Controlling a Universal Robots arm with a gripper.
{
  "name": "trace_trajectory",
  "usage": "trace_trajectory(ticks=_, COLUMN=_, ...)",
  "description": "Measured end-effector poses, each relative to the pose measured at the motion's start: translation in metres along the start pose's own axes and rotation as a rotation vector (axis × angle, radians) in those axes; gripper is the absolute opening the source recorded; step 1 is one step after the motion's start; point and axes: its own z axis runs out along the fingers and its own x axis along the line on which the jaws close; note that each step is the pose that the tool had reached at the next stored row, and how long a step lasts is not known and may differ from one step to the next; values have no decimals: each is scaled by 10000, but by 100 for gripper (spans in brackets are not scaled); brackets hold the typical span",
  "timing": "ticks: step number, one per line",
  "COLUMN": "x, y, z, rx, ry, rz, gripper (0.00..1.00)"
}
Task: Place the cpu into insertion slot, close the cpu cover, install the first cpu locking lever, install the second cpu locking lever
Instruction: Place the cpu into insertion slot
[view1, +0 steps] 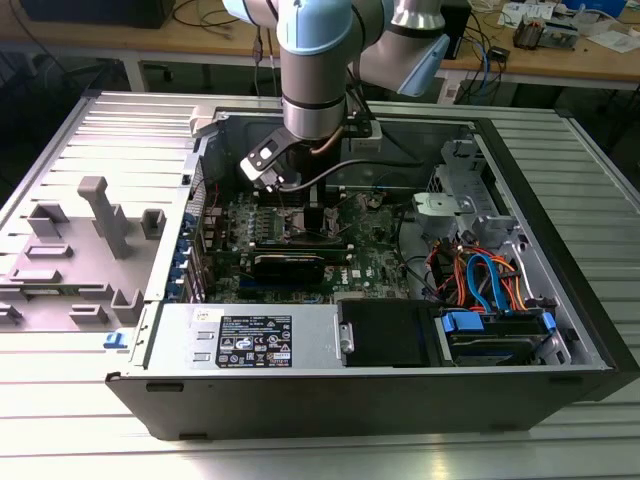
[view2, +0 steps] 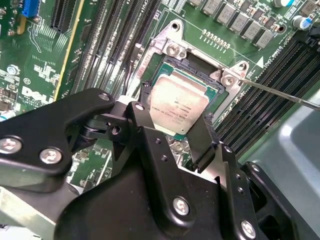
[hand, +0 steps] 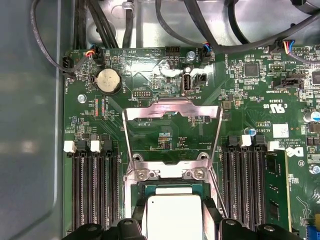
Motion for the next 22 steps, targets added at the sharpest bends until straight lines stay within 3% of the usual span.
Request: trace_trajectory(ticks=22, x=38, y=-15, z=50, rx=1, ry=27, rz=-95, gripper=54)
